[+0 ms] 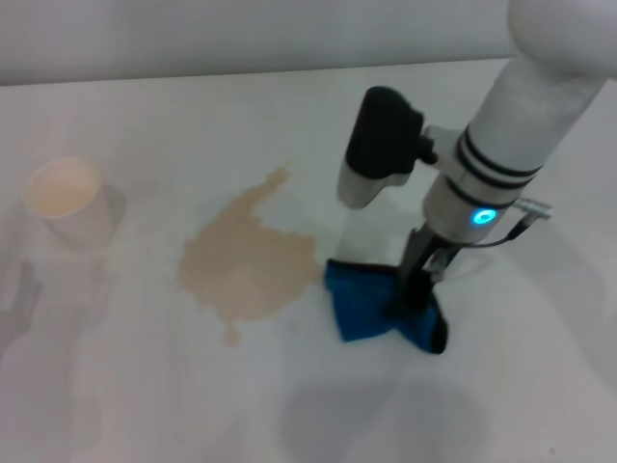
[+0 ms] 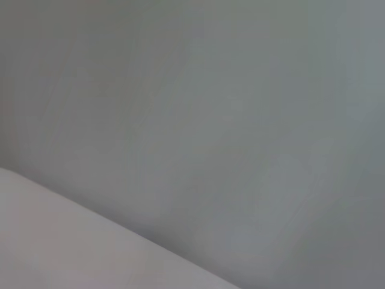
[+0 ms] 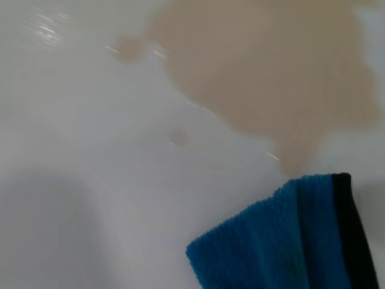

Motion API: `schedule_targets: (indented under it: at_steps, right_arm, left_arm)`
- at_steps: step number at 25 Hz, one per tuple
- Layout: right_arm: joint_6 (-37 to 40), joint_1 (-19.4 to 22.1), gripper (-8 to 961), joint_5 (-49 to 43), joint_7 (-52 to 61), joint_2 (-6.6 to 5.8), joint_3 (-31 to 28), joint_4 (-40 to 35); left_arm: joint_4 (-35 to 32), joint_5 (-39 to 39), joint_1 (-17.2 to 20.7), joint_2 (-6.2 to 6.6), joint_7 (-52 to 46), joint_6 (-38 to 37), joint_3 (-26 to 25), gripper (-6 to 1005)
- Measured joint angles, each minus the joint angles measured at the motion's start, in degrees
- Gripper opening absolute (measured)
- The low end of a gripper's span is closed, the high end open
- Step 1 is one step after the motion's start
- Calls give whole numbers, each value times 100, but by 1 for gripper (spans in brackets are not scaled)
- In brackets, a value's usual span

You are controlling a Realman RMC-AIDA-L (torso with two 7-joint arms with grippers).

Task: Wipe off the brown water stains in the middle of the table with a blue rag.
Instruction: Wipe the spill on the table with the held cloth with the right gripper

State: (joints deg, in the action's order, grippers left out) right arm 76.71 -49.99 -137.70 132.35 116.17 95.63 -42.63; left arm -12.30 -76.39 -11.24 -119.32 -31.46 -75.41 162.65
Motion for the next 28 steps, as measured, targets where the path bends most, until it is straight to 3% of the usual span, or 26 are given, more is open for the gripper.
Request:
schedule_targets:
  at_steps: [5, 19, 28]
  right_arm:
    - [-298, 88, 95, 759, -7, -2, 745, -204]
    - [-1516, 550, 90, 2292, -74, 12, 1906, -739]
    - [-3045, 662, 91, 2976, -130, 8, 2958, -907]
  left_arm:
    - [-1, 15, -7, 5, -88, 0, 5, 887]
    - [-1, 20, -58, 13, -115, 0, 3, 888]
    - [17, 20, -62, 18, -115, 1, -2, 888]
